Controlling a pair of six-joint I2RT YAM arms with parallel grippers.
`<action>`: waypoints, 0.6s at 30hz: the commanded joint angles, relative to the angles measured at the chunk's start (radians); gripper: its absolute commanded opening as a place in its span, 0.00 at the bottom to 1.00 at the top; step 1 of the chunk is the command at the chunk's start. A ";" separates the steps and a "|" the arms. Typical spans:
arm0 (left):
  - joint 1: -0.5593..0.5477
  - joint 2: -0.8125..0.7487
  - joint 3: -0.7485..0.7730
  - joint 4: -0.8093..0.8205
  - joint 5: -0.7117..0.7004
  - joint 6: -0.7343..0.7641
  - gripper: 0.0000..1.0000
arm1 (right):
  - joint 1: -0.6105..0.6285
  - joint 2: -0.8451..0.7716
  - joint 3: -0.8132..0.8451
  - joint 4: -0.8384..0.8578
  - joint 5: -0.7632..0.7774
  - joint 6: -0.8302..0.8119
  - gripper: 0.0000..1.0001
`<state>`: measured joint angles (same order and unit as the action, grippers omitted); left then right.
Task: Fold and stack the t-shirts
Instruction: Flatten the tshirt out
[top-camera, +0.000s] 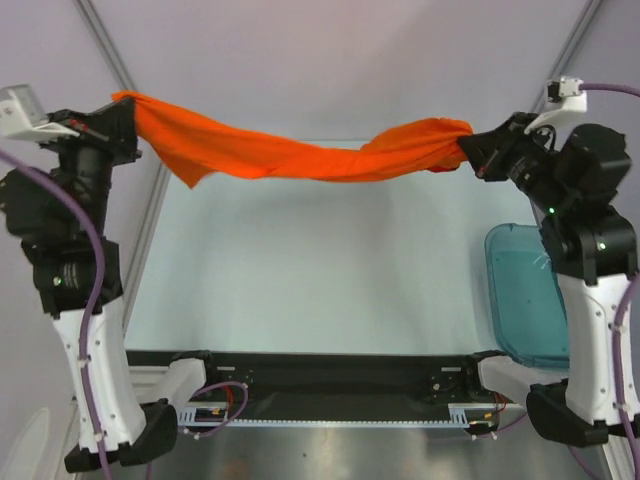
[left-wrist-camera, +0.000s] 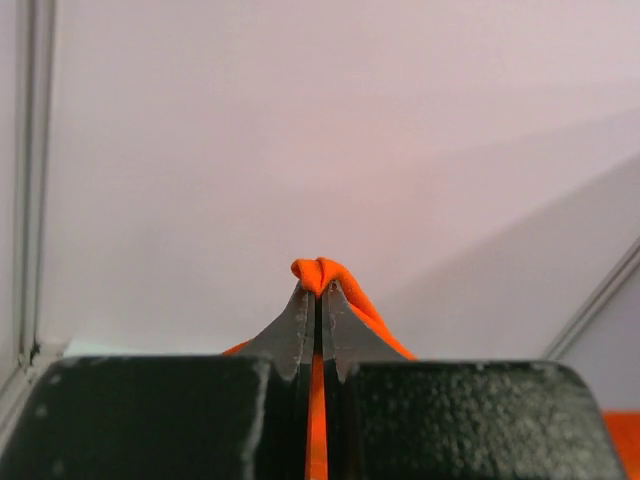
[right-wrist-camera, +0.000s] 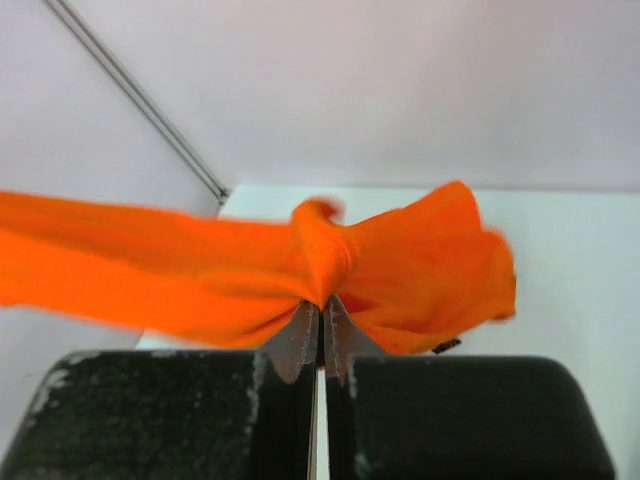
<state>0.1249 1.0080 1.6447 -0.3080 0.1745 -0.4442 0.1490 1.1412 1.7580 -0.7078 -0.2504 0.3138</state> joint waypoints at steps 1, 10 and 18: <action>-0.002 0.006 0.108 -0.061 -0.139 0.035 0.00 | 0.020 -0.014 0.079 -0.048 0.086 -0.009 0.00; -0.176 0.122 0.259 -0.132 -0.371 0.154 0.00 | 0.024 0.034 0.259 -0.061 0.177 0.013 0.00; -0.165 0.423 0.166 -0.108 -0.350 0.173 0.04 | -0.037 0.216 0.002 0.118 0.181 0.068 0.01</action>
<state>-0.0437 1.3067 1.8606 -0.3954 -0.1627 -0.3038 0.1360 1.2461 1.8545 -0.6743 -0.1024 0.3508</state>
